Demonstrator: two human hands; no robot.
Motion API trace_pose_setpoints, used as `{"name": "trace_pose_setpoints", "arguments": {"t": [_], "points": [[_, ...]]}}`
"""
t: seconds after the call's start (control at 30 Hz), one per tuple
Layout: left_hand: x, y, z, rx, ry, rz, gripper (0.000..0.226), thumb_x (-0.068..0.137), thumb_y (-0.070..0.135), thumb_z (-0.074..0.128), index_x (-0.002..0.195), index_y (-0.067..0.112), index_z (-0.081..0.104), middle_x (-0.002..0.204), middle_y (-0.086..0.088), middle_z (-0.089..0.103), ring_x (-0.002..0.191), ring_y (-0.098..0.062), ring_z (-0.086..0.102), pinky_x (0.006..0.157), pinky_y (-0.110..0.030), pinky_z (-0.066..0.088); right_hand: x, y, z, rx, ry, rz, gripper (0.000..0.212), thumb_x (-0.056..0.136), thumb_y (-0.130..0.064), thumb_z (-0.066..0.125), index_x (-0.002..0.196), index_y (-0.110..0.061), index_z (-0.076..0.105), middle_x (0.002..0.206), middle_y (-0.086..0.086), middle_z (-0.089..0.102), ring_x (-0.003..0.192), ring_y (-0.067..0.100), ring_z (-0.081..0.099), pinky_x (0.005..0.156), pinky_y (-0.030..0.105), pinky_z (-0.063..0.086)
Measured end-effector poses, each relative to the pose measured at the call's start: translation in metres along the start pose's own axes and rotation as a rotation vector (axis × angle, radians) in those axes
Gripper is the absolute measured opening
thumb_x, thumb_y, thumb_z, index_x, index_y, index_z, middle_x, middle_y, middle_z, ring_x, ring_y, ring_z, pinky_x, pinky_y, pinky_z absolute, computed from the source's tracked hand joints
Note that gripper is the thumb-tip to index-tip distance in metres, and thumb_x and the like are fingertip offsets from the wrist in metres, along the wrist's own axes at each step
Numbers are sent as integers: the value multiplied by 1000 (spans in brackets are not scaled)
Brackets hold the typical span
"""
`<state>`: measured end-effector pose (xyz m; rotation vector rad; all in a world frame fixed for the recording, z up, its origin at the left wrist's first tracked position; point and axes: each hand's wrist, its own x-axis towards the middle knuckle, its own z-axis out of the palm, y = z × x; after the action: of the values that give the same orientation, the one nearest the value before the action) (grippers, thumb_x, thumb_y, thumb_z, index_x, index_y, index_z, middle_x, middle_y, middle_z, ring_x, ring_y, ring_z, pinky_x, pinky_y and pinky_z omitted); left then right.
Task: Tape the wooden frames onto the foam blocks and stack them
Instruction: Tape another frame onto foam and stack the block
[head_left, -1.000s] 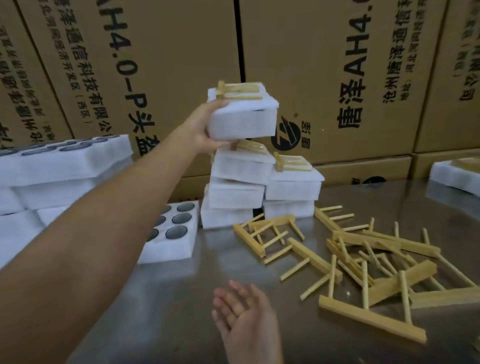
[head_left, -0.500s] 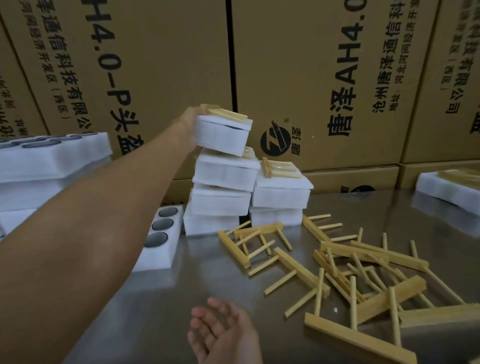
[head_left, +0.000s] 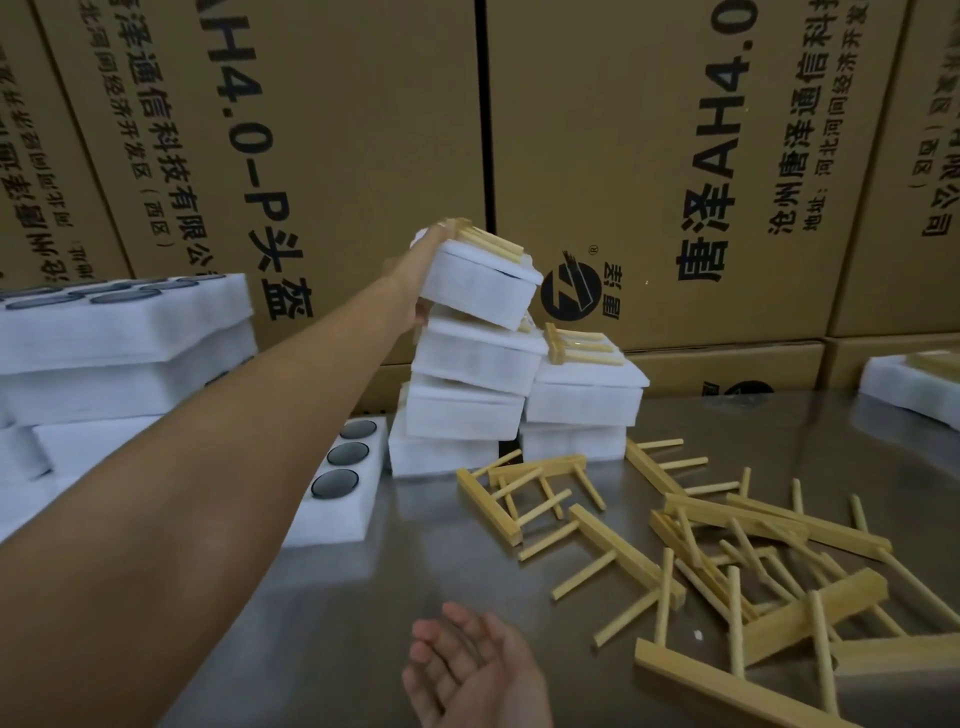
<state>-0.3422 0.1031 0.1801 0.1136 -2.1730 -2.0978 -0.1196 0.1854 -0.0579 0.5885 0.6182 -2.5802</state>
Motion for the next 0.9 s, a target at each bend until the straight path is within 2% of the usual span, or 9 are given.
{"name": "trace_pose_setpoints", "arguments": {"t": [0.17, 0.23, 0.3, 0.33, 0.43, 0.5, 0.57, 0.77, 0.9], "points": [[3, 2, -1, 64, 19, 20, 67, 67, 68, 74, 113, 23, 54, 111, -4, 60, 100, -20, 63, 92, -38, 56, -2, 1, 2, -19, 26, -12, 36, 97, -31, 43, 89, -2, 62, 66, 21, 68, 50, 28, 61, 60, 36, 48], [1, 3, -1, 77, 8, 19, 69, 67, 69, 73, 114, 22, 54, 106, -4, 58, 92, -19, 62, 80, -32, 58, -2, 2, 2, -28, 33, -14, 36, 97, -31, 43, 89, -2, 62, 66, 21, 69, 49, 27, 62, 60, 35, 48], [1, 4, -1, 47, -8, 13, 69, 68, 66, 74, 117, 22, 53, 103, -4, 57, 87, -20, 61, 60, -28, 53, -1, 2, 0, -17, 21, -17, 35, 97, -32, 43, 90, -3, 63, 67, 21, 69, 50, 27, 62, 59, 35, 49], [1, 5, -1, 34, -7, 8, 67, 69, 64, 75, 117, 22, 53, 102, -4, 56, 87, -20, 61, 57, -27, 50, -1, 2, 1, -14, 24, -15, 35, 96, -32, 43, 90, -3, 63, 68, 21, 69, 49, 27, 63, 59, 35, 50], [1, 7, -1, 10, 2, 2, 65, 72, 58, 74, 120, 21, 51, 105, -5, 55, 91, -21, 61, 60, -30, 52, -2, 3, 1, -23, 15, -16, 35, 96, -32, 43, 91, -2, 62, 68, 22, 69, 48, 28, 64, 59, 35, 50], [2, 8, 2, -37, 46, 14, 63, 77, 49, 75, 123, 19, 46, 109, -7, 51, 94, -23, 57, 65, -34, 59, 1, 3, -1, -27, 10, -27, 35, 97, -31, 43, 91, -2, 62, 68, 22, 69, 47, 28, 64, 59, 36, 50], [0, 10, 11, -118, 76, 31, 61, 80, 41, 76, 123, 18, 40, 105, -6, 44, 90, -24, 51, 69, -38, 63, 1, 2, -1, -33, -1, -21, 36, 97, -30, 43, 89, -1, 62, 68, 23, 69, 45, 29, 64, 59, 36, 50], [-24, 15, 80, -277, -110, 59, 59, 87, 33, 75, 133, 9, 47, 108, -4, 43, 95, -25, 49, 72, -45, 63, 4, 2, -1, -12, -11, -4, 36, 97, -27, 43, 85, 2, 62, 66, 26, 67, 45, 31, 62, 59, 39, 48], [-37, 7, 145, -296, -174, 8, 56, 93, 24, 67, 141, 10, 40, 124, -11, 46, 109, -31, 49, 84, -51, 59, 5, -5, -3, -41, -13, 5, 39, 97, -26, 44, 81, 5, 62, 66, 27, 66, 43, 32, 61, 60, 38, 47]]}}
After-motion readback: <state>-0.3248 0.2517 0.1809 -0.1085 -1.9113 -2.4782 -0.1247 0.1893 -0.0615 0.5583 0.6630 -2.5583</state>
